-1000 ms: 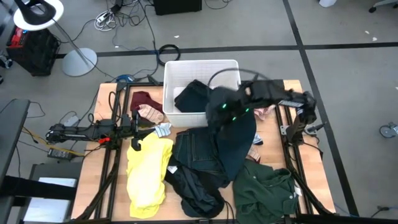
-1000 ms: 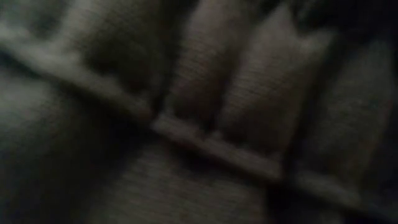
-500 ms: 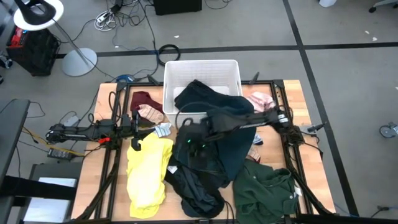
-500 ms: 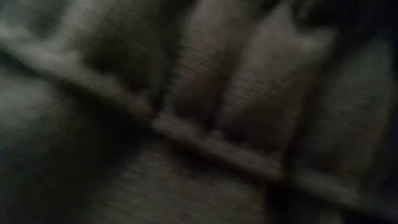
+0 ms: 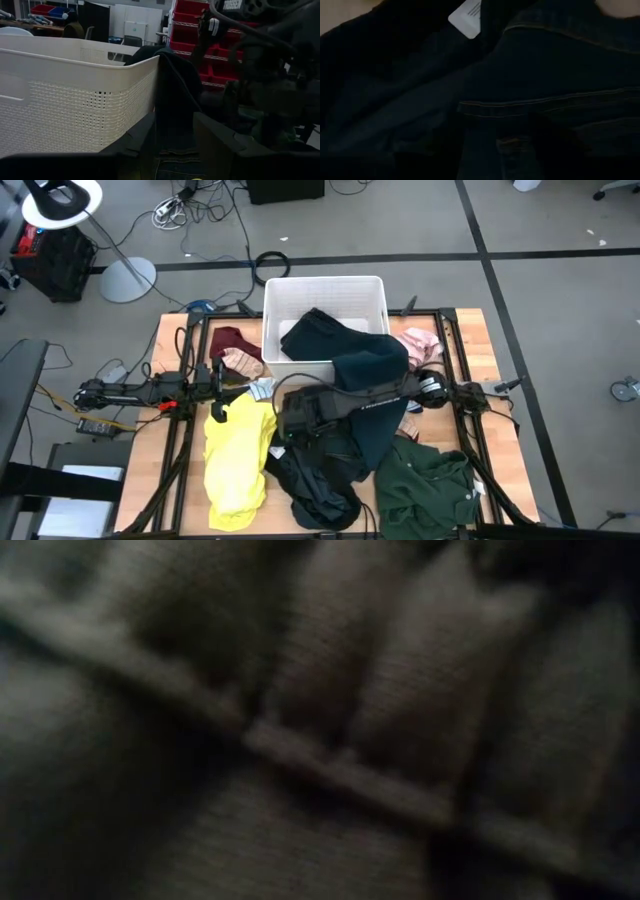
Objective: Sort clothes
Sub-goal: Put the dark blue pants into the white bin
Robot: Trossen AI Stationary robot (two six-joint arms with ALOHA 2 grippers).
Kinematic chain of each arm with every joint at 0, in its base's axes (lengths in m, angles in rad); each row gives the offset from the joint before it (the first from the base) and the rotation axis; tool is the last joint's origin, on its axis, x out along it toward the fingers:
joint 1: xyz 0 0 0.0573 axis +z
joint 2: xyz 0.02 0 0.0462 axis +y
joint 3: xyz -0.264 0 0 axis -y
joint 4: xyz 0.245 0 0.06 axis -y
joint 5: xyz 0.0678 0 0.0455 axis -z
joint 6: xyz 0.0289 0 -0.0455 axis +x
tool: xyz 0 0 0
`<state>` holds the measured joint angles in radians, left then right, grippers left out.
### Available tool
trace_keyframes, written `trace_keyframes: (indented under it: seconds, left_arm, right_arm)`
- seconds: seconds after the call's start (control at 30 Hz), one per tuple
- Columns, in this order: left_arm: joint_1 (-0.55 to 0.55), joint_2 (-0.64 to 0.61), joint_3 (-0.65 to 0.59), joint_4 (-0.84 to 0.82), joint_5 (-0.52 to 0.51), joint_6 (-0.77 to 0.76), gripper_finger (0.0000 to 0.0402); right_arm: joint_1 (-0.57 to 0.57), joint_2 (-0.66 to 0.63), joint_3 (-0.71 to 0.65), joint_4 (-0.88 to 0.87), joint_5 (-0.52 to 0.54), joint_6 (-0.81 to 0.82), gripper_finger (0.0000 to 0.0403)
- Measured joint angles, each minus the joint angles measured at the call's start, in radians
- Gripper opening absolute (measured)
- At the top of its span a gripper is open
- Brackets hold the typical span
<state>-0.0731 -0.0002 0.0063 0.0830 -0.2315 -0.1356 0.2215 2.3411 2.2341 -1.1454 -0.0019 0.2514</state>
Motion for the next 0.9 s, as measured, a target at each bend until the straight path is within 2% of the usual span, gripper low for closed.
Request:
trace_keyframes:
  seconds: [0.33,0.73,0.83,0.9]
  left_arm:
    - [0.000,0.000,0.000,0.000,0.000,0.000,0.0137]
    - [0.000,0.000,0.000,0.000,0.000,0.000,0.0137]
    - [0.000,0.000,0.001,0.001,0.000,0.000,0.0137]
    - [0.000,0.000,0.001,0.002,0.000,0.000,0.0137]
  right_arm:
    - [0.013,-0.001,0.000,0.049,0.048,0.018,0.0229]
    - [0.012,0.029,-0.056,0.117,0.071,0.001,0.0322]
    - [0.009,0.029,-0.084,0.124,0.117,0.001,0.0323]
    - [0.006,0.029,-0.095,0.120,0.139,0.005,0.0304]
